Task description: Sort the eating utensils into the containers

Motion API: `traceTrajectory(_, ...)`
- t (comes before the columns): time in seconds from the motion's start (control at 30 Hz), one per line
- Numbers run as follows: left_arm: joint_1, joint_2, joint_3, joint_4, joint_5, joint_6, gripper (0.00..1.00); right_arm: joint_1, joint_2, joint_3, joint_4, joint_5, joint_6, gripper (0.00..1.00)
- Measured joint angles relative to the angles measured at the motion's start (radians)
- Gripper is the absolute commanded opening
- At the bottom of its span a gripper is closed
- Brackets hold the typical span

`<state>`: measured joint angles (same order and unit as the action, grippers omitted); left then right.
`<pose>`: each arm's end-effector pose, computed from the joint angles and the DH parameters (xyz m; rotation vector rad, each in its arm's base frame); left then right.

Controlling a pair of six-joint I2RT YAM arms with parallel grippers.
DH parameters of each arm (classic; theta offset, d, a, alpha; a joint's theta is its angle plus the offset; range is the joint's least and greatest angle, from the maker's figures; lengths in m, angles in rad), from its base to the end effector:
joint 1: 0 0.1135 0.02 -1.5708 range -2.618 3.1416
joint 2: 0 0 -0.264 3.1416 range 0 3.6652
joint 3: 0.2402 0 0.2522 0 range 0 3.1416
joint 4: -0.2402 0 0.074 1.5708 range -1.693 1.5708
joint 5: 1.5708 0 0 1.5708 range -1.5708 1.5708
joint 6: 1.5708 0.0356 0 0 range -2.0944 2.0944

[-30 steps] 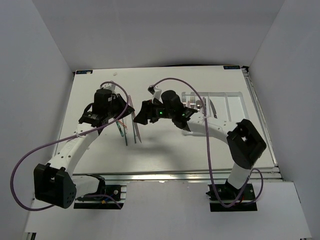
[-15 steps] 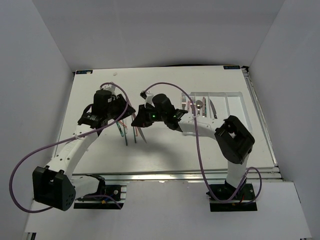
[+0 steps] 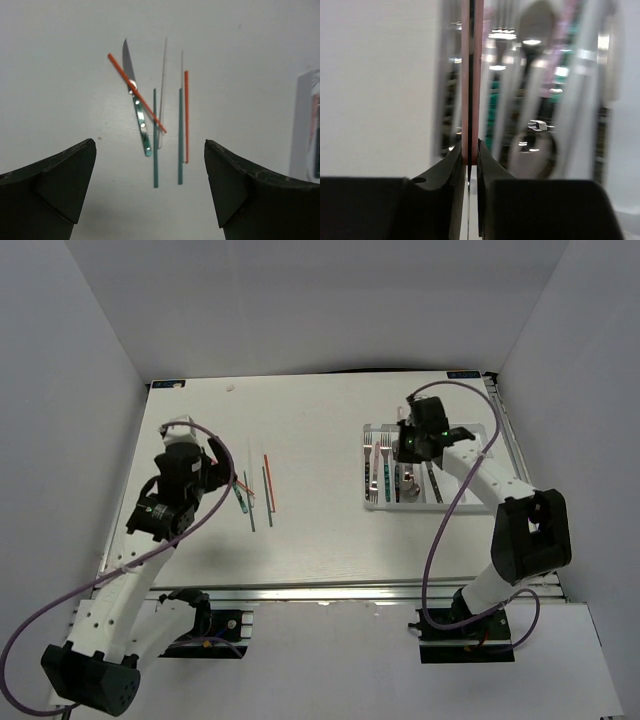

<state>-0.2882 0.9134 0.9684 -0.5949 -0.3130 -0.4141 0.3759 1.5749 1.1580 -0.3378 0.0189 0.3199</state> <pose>0.1877 -0.0442 0.3404 -0.3156 2.0592 -0.0969 0.3251 0.1276 0.2581 -0.0561 2.3476 0.3252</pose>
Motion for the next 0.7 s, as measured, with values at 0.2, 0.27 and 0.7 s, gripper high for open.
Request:
traceTrajectory(0.2, -0.004, 0.042, -0.165, -0.032, -0.009, 0.008, 0.98, -0.137, 0.108, 0.164, -0.208, 0.145, -0.101, 0.00)
traceTrajectory(0.27, -0.013, 0.027, -0.176, -0.030, -0.010, 0.007, 0.98, -0.167, 0.169, 0.227, -0.266, 0.167, -0.131, 0.00)
traceTrajectory(0.7, -0.057, -0.027, -0.175, -0.004, -0.046, 0.006, 0.98, -0.226, 0.302, 0.303, -0.366, 0.241, -0.202, 0.09)
